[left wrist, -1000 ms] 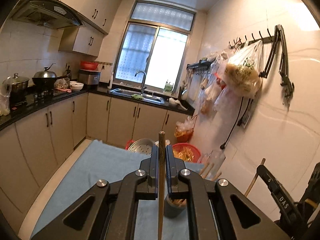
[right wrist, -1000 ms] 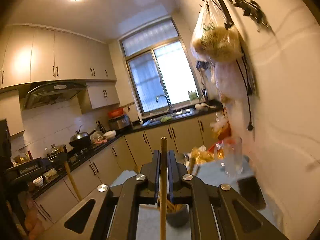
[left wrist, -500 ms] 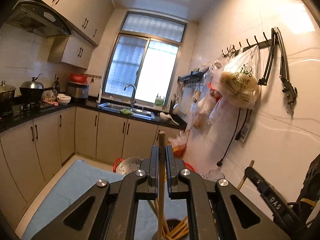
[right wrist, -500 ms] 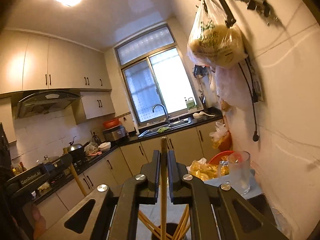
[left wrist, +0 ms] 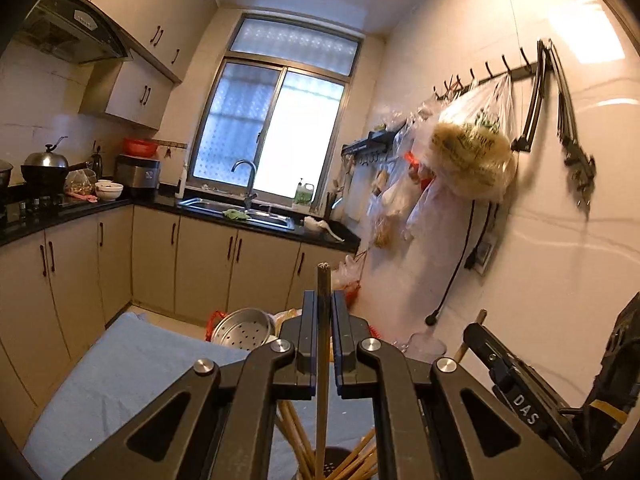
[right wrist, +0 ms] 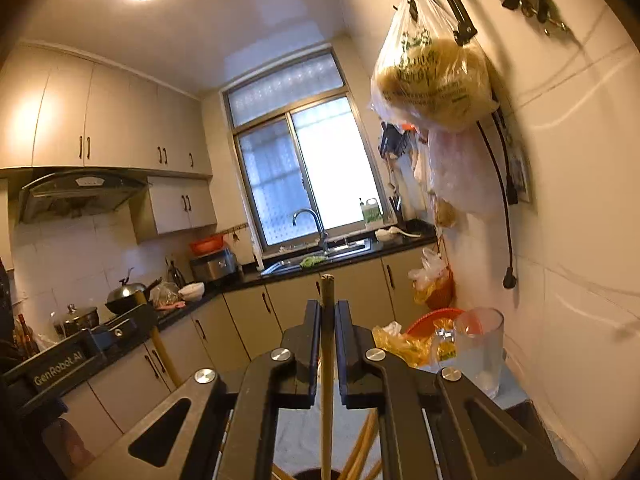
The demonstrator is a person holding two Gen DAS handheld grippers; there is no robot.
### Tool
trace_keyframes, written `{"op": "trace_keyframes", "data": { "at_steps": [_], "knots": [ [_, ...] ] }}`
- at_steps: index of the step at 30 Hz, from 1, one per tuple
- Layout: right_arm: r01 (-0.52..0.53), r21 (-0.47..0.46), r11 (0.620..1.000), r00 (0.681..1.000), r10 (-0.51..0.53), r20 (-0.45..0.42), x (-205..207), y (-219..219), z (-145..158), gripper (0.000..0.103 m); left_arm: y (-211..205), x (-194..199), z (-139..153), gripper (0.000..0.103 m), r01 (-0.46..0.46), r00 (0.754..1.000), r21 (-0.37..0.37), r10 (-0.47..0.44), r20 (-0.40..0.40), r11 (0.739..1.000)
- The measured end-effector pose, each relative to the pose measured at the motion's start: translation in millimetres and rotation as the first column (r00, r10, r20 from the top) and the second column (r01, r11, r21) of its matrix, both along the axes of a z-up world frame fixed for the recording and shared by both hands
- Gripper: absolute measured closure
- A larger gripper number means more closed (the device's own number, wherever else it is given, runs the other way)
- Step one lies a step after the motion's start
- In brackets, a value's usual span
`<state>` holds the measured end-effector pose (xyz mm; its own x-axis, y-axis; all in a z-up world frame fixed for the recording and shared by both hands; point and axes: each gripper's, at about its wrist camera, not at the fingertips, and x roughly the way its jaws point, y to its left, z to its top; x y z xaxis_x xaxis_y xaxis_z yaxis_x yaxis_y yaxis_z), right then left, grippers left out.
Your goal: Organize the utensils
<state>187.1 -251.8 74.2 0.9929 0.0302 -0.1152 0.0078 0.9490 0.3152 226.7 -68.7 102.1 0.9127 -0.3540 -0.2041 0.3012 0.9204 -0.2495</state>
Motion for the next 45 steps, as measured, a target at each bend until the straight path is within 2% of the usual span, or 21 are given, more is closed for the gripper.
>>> {"op": "trace_keyframes", "data": {
  "at_steps": [8, 20, 21, 23, 25, 28, 31, 32, 33, 34, 37, 40, 45],
  "knots": [
    [-0.032, 0.031, 0.999, 0.998, 0.033, -0.059, -5.2, -4.6, -33.0, 0.095, -2.9, 5.3, -24.4, 0.096, 0.018, 0.998, 0.02, -0.017, -0.054, 1.0],
    [-0.077, 0.081, 0.994, 0.988, 0.087, -0.13, -12.1, -10.0, -63.1, 0.091, 2.2, 3.9, -53.4, 0.096, 0.061, 0.983, 0.025, -0.056, -0.175, 0.998],
    [-0.082, 0.096, 0.992, 0.983, 0.096, -0.156, -10.4, -11.7, -65.8, 0.091, 3.2, 2.9, -54.7, 0.093, 0.07, 0.981, 0.029, -0.063, -0.185, 0.997],
    [-0.103, 0.149, 0.983, 0.971, 0.132, -0.199, -10.7, -17.6, -70.2, 0.091, 7.6, -2.3, -55.3, 0.08, 0.082, 0.979, 0.036, -0.073, -0.189, 0.996],
    [-0.098, 0.175, 0.98, 0.969, 0.134, -0.207, -18.4, -23.8, -73.4, 0.086, 15.5, -15.7, -50.9, 0.053, 0.063, 0.981, 0.052, -0.052, -0.184, 0.997],
    [-0.103, 0.21, 0.972, 0.965, 0.148, -0.214, -40.4, -32.6, -73.2, 0.081, 30.4, -49.3, -42.5, 0.031, 0.012, 0.989, 0.094, 0.002, -0.148, 0.995],
    [-0.093, 0.25, 0.964, 0.964, 0.15, -0.221, -78.0, -37.4, -75.3, 0.069, 38.7, -85.5, -44.7, 0.03, -0.022, 0.983, 0.183, 0.055, -0.176, 0.983],
    [-0.096, 0.252, 0.963, 0.961, 0.155, -0.229, -90.4, -35.9, -76.5, 0.061, 41.1, -98.5, -47.4, 0.029, -0.03, 0.979, 0.21, 0.071, -0.189, 0.977],
    [-0.096, 0.247, 0.964, 0.957, 0.158, -0.243, -104.1, -32.7, -78.1, 0.049, 44.5, -114.0, -51.3, 0.028, -0.039, 0.976, 0.229, 0.086, -0.199, 0.973],
    [-0.093, 0.239, 0.966, 0.953, 0.156, -0.258, -117.1, -28.7, -78.9, 0.044, 48.2, -129.8, -55.8, 0.027, -0.048, 0.972, 0.252, 0.103, -0.209, 0.966],
    [-0.109, 0.211, 0.971, 0.943, 0.168, -0.287, -154.8, -13.3, -80.9, 0.041, 58.4, -163.5, -66.2, 0.023, -0.073, 0.956, 0.306, 0.153, -0.249, 0.949],
    [-0.12, 0.12, 0.986, 0.939, 0.151, -0.309, -184.6, 8.9, -76.6, 0.039, 66.5, -181.4, -72.8, 0.023, -0.068, 0.938, 0.314, 0.168, -0.303, 0.947],
    [-0.172, 0.061, 0.983, 0.94, 0.183, -0.287, -219.3, 36.0, -63.0, 0.038, 66.7, -207.5, -57.2, 0.023, -0.095, 0.948, 0.347, 0.191, -0.253, 0.933]
  ]
}}
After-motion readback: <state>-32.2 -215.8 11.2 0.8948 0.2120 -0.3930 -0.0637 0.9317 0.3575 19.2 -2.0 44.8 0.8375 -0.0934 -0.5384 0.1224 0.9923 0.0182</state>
